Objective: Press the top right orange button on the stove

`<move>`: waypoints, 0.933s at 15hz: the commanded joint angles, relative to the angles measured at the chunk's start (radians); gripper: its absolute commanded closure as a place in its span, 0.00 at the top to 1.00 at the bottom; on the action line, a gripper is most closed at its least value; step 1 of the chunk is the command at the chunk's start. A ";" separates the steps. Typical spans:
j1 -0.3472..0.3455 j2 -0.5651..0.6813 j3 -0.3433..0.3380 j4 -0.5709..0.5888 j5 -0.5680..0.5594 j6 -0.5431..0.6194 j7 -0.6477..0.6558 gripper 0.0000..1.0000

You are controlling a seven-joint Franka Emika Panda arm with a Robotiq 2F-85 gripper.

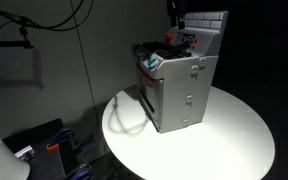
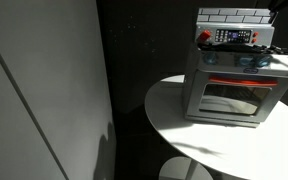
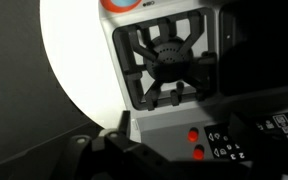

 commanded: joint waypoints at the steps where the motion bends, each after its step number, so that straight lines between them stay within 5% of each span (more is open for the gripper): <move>1: 0.002 0.051 -0.012 0.052 -0.063 0.033 0.070 1.00; 14: 0.017 0.167 -0.039 0.146 -0.139 0.028 0.157 1.00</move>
